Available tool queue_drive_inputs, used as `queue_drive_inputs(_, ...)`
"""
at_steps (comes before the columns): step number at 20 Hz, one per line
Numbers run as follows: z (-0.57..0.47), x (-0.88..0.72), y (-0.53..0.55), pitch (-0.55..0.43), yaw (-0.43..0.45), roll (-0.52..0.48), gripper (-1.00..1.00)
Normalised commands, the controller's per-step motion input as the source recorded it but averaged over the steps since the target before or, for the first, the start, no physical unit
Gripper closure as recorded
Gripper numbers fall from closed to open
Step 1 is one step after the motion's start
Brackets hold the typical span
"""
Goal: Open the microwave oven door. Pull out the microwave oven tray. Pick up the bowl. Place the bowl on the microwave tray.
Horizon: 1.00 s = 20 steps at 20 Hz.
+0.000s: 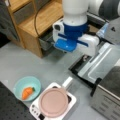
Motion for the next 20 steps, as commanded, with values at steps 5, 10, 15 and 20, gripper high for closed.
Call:
queue_drive_inputs(5,0.21,0.37,-0.11,0.229,0.041,-0.123,-1.00)
queue_drive_inputs(10,0.20,0.51,-0.17,0.207,0.026,-0.134,-1.00)
queue_drive_inputs(15,0.19,0.51,-0.18,0.205,0.053,-0.134,-1.00)
queue_drive_inputs(20,0.18,0.50,-0.18,0.207,0.080,-0.140,-1.00)
